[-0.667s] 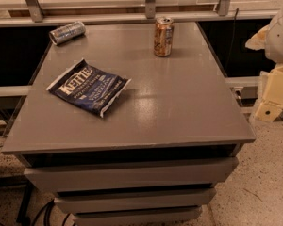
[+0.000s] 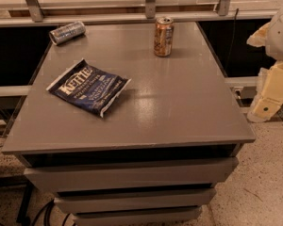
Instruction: Pick orange can
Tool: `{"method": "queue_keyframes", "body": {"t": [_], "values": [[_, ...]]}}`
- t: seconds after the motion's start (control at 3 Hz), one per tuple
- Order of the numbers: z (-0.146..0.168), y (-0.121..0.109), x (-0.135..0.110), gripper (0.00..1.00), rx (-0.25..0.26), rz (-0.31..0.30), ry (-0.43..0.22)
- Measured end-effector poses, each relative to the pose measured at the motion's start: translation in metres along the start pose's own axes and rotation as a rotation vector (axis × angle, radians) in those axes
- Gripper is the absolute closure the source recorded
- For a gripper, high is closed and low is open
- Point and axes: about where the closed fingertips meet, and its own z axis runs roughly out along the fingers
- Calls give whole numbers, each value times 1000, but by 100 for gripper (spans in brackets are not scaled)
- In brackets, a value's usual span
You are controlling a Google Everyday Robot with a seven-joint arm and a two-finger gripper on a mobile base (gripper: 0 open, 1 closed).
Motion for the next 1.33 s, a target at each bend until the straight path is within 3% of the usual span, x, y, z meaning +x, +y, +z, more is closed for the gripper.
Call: {"method": "queue_keyframes", "body": {"t": [0.67, 1.33], "values": [[23, -35, -18, 0, 28, 6, -69], [52, -76, -53, 0, 63, 24, -167]]}}
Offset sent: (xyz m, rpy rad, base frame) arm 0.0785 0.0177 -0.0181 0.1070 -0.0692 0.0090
